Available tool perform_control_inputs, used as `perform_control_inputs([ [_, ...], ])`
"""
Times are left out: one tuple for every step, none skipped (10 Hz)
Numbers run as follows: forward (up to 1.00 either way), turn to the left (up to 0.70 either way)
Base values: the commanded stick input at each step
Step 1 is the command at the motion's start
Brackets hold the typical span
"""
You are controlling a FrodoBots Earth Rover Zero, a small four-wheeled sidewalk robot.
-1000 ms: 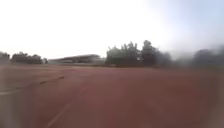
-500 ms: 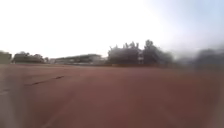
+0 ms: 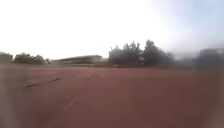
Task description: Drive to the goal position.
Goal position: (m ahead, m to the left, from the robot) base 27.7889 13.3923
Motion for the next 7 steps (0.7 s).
perform_control_inputs([
  [0.7,0.0],
  [0.7,0.0],
  [0.7,0.0],
  [0.7,0.0],
  [0.7,0.0],
  [0.7,0.0],
  [0.7,0.0],
])
